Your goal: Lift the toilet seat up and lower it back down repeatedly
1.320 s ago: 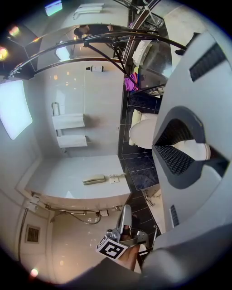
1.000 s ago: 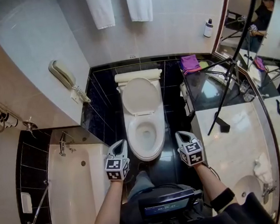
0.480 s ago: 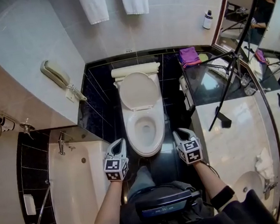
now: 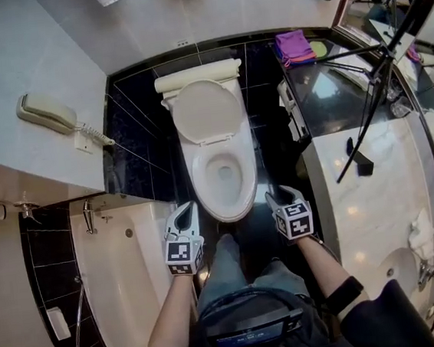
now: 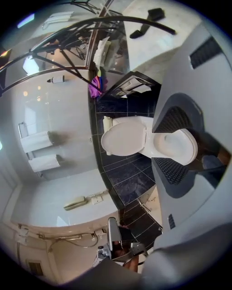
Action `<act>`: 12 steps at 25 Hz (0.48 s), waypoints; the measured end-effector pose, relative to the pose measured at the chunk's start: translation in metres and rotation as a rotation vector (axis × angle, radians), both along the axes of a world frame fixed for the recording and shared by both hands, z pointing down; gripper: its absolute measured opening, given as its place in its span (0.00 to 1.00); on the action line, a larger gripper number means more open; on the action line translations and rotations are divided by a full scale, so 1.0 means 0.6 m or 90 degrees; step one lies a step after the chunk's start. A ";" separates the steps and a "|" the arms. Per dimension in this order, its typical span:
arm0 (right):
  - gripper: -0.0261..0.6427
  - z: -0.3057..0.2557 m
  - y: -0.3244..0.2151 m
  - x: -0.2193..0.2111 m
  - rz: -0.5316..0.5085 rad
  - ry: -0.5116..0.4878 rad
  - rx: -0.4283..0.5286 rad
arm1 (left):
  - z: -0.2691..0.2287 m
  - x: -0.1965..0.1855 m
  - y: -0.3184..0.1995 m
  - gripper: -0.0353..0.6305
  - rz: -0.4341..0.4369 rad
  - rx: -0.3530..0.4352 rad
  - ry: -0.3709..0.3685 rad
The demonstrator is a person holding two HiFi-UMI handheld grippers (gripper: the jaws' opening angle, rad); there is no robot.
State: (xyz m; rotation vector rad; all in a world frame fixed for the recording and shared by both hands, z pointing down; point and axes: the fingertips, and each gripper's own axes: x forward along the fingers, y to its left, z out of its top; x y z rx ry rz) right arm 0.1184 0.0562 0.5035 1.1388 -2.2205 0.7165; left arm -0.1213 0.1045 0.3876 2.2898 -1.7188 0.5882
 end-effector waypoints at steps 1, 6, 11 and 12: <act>0.32 0.029 0.000 -0.005 0.009 -0.009 -0.023 | 0.013 0.001 -0.007 0.04 0.003 -0.001 -0.001; 0.32 0.194 -0.008 -0.036 0.055 -0.072 -0.133 | 0.107 0.011 -0.044 0.04 0.020 0.006 0.010; 0.32 0.385 0.009 -0.035 0.102 -0.097 -0.231 | 0.237 0.019 -0.050 0.04 0.027 -0.010 0.017; 0.32 0.419 0.014 -0.033 0.110 -0.103 -0.247 | 0.262 0.017 -0.048 0.04 0.023 -0.015 0.019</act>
